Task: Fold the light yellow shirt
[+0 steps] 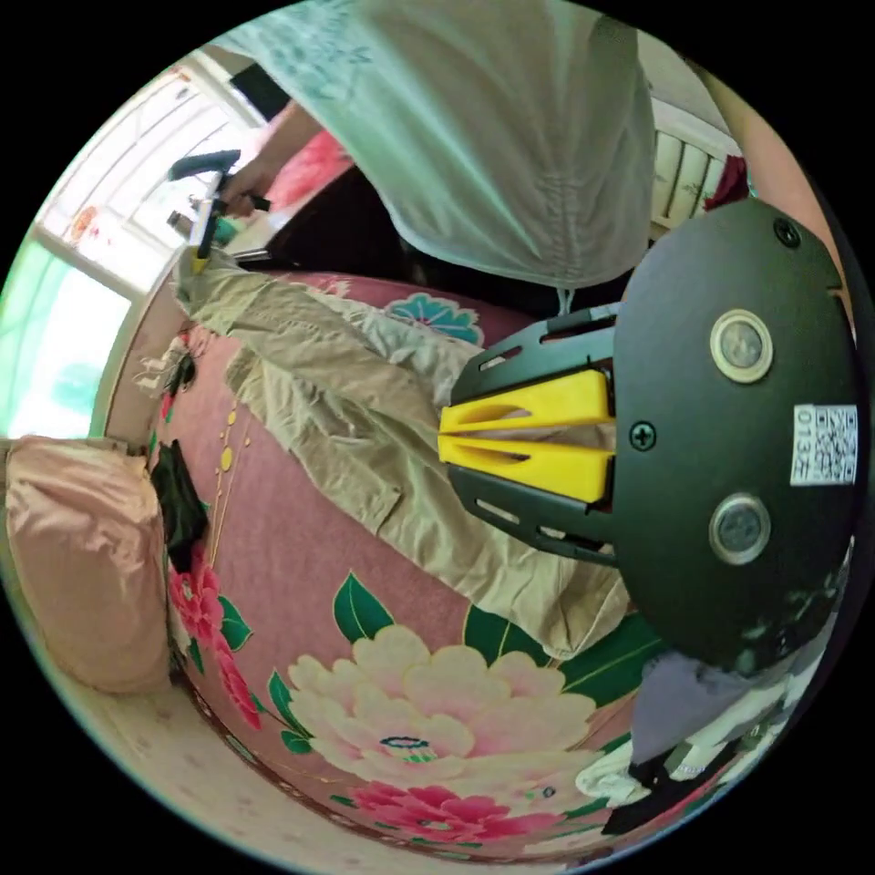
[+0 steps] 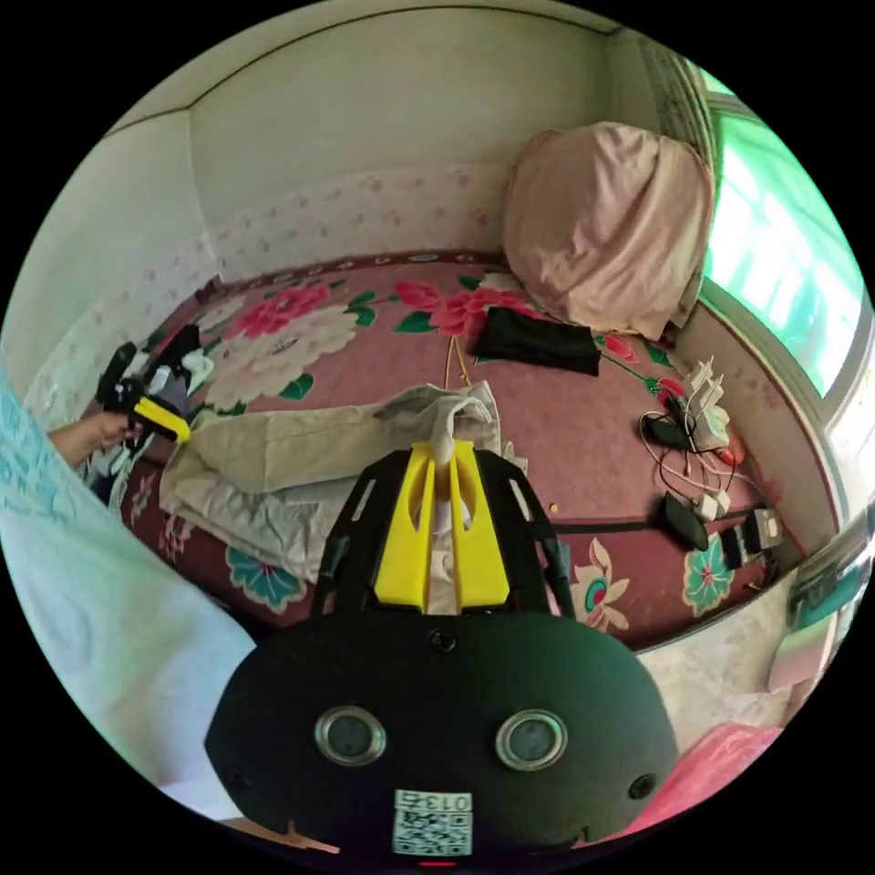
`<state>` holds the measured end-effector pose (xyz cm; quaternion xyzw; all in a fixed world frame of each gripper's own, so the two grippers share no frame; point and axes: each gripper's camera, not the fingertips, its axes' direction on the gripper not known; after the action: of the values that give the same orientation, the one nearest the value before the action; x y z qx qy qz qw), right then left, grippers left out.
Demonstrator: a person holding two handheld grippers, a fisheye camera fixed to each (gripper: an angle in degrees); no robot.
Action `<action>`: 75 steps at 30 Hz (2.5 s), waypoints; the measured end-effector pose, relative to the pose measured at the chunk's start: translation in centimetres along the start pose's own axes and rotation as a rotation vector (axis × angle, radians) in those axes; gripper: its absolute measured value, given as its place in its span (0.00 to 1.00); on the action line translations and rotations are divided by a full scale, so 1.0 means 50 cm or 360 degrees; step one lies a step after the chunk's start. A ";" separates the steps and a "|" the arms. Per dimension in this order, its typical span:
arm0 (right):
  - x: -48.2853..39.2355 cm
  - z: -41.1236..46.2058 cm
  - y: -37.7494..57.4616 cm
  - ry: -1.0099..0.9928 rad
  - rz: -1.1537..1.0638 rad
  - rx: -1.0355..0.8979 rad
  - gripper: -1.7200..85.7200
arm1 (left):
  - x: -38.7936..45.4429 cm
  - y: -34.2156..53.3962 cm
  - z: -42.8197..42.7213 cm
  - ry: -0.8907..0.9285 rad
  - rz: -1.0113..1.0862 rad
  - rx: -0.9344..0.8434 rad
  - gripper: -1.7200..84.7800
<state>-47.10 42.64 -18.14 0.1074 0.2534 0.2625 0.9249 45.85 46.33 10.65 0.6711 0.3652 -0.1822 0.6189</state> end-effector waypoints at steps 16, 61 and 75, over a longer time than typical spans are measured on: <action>-0.045 0.179 -0.028 0.0190 0.0157 -0.0444 0.09 | 0.084 -0.147 0.165 -0.0184 -0.0047 -0.0118 0.02; -0.063 0.364 -0.287 -0.0281 0.0110 -0.0367 0.02 | 0.075 -0.219 0.099 -0.0314 -0.0478 0.0077 0.02; -0.216 0.499 -0.244 -0.0670 -0.0236 -0.0809 0.02 | -0.012 0.133 0.003 -0.0341 -0.1182 -0.0012 0.02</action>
<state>-36.67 24.95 3.45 -0.0936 -0.0096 0.2213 0.9707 50.22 46.24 15.66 0.4679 0.5174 -0.4616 0.5479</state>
